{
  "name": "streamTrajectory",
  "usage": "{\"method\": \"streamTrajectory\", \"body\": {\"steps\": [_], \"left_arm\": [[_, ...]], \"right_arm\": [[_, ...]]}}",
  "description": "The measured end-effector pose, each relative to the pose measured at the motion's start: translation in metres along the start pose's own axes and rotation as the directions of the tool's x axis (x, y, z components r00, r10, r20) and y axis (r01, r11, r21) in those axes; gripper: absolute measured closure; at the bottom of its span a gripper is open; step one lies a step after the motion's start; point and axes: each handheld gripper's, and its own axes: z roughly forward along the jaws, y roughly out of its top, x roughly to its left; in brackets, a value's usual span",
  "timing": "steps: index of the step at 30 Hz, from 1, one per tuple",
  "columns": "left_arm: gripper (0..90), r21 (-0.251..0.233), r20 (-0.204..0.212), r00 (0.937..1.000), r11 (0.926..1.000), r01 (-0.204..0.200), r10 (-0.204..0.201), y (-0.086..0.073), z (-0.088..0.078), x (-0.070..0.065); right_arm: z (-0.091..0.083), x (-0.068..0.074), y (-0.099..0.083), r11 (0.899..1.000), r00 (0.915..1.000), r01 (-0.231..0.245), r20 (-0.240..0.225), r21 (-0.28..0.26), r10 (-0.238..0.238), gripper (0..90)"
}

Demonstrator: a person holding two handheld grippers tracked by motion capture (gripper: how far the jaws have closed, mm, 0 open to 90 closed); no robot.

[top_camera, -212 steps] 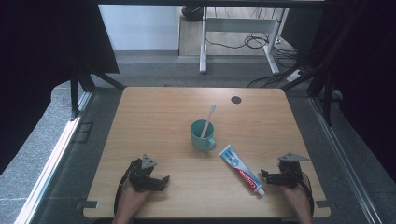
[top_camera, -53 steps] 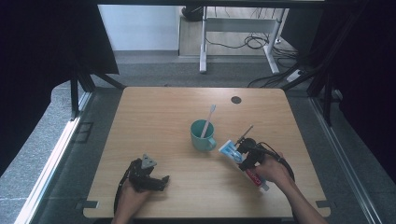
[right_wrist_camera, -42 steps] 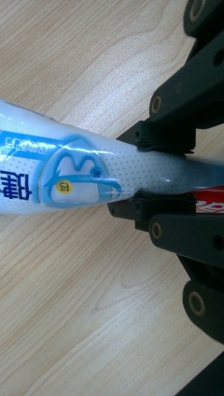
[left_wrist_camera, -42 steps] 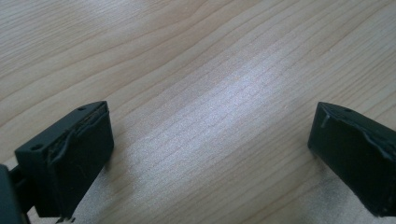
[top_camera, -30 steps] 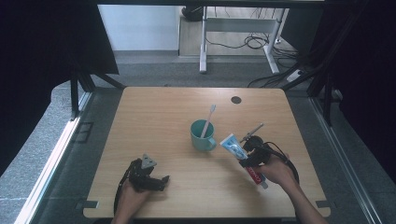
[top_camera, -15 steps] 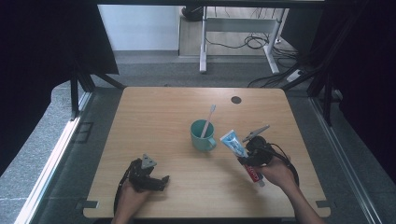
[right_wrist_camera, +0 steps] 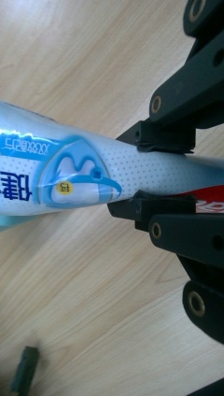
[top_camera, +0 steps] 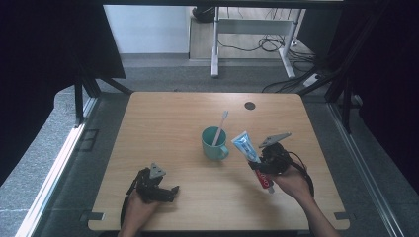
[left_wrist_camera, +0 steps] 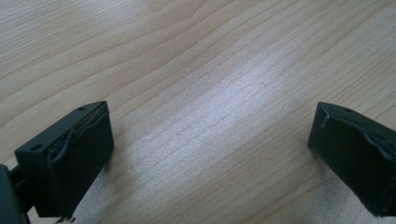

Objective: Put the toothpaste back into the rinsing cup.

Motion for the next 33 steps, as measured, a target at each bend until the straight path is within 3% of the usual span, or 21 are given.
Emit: {"method": "streamTrajectory", "body": {"steps": [11,16,33], "left_arm": [[0.1,0.0,0.0,1.0,1.0,0.0,0.0,0.0,0.0,0.0],[0.1,0.001,0.0,1.0,1.0,-0.001,0.001,0.0,0.0,0.0],[0.1,0.001,0.0,1.0,1.0,-0.001,0.001,0.0,0.0,0.0]], "right_arm": [[-0.002,0.001,0.007,0.998,1.0,0.0,0.0,-0.07,0.0,72.5],[-0.003,0.0,0.011,0.993,1.0,-0.003,-0.004,-0.116,0.002,72.4],[-0.004,-0.002,0.023,0.98,1.0,-0.003,-0.003,-0.199,0.003,72.3]]}}
